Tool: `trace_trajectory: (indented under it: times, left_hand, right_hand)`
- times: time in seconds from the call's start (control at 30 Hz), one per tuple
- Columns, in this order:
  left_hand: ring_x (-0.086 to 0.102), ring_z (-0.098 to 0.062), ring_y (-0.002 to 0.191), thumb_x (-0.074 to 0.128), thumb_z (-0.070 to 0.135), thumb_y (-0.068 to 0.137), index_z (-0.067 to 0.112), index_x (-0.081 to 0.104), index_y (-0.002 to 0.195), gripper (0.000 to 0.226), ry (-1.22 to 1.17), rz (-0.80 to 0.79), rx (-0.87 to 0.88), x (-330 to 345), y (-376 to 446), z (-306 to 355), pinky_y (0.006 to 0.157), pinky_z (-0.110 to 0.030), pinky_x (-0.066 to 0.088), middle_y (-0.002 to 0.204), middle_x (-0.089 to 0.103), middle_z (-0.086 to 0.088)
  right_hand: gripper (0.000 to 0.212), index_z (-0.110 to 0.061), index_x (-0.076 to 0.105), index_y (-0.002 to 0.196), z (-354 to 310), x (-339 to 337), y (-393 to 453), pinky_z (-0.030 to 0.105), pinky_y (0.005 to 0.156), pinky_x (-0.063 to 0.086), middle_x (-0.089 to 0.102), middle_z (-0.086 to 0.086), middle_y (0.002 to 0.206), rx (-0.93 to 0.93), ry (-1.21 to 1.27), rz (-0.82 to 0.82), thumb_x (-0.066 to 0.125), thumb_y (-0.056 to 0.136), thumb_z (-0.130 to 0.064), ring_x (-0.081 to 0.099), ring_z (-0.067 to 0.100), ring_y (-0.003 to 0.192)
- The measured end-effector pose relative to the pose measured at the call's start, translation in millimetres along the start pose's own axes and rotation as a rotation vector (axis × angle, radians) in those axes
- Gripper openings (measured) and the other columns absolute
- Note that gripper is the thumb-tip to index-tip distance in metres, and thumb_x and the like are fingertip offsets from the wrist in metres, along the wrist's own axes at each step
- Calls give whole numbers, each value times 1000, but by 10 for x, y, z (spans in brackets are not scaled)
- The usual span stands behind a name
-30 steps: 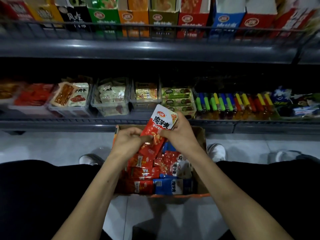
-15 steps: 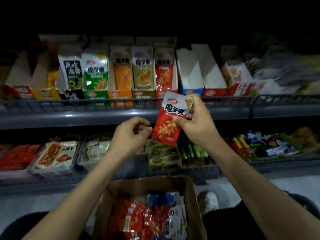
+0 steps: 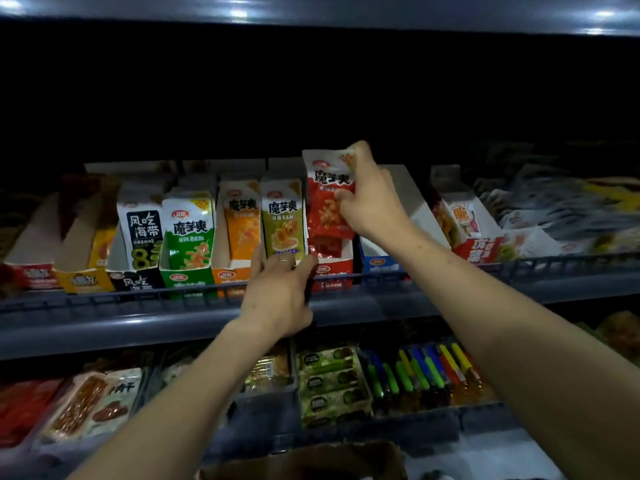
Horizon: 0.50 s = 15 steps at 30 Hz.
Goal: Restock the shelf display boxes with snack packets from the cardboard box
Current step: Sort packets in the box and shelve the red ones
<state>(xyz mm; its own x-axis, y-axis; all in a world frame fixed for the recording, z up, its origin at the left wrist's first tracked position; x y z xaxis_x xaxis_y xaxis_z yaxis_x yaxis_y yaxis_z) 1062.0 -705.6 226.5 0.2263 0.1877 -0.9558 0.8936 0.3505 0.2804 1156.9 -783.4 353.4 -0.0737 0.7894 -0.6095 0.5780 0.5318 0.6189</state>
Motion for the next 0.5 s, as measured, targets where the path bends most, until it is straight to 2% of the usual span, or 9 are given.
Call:
trace_trajectory:
  times: [0.07, 0.13, 0.17, 0.27, 0.37, 0.5]
  left_hand:
    - [44, -29, 125, 67, 37, 68, 31, 30, 140, 81, -12, 9, 13, -17, 5, 3, 118, -50, -2, 128, 54, -5]
    - [41, -28, 128, 67, 38, 69, 30, 29, 141, 82, -30, -3, 18, -19, 8, 0, 118, -51, -4, 130, 51, -6]
    - [40, -28, 128, 67, 38, 69, 29, 29, 140, 81, -37, -3, 17, -18, 7, 0, 118, -50, -5, 130, 51, -6]
    - [40, -28, 128, 67, 37, 70, 28, 30, 138, 78, -46, 5, 16, -17, 7, 4, 118, -50, -6, 128, 51, -6]
    - [40, -29, 128, 67, 39, 70, 29, 30, 138, 78, -46, 35, 15, -27, 19, 1, 118, -51, -6, 128, 51, -6]
    - [40, -28, 128, 66, 39, 70, 30, 30, 138, 78, -39, 49, 13, -10, 22, -9, 118, -51, -6, 129, 50, -7]
  right_hand:
    - [54, -16, 30, 138, 121, 258, 40, 35, 67, 58, 52, 5, 107, 65, 15, -90, 58, 93, -7, 55, 12, 74]
    - [49, -15, 32, 132, 272, 487, 51, 36, 74, 56, 51, 9, 118, 103, 17, -158, 59, 92, -8, 58, 22, 95]
    - [45, -13, 35, 127, 339, 547, 71, 37, 76, 54, 51, 9, 117, 113, 5, -169, 60, 90, -8, 57, 25, 100]
    - [36, -9, 44, 117, 444, 600, 202, 32, 71, 49, 54, 9, 112, 126, -58, -191, 63, 87, -5, 56, 22, 94]
    - [33, -11, 54, 120, 373, 647, 335, 25, 68, 43, 60, 10, 117, 41, -207, -271, 65, 89, -7, 61, 25, 102]
    - [38, -19, 51, 130, 209, 603, 427, 27, 68, 38, 58, 9, 124, -75, -351, -248, 59, 93, -18, 59, 27, 110]
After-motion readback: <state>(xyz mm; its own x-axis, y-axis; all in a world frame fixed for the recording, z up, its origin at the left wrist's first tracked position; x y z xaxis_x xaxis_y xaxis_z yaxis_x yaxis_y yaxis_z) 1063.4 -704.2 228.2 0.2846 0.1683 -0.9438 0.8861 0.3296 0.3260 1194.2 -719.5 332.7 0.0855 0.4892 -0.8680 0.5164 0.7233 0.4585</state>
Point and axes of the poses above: each hand's wrist, its own y-axis towards the middle knuckle, its own x-axis out of the palm, z = x × y, the point moved 10 cm from there along y, towards the middle knuckle
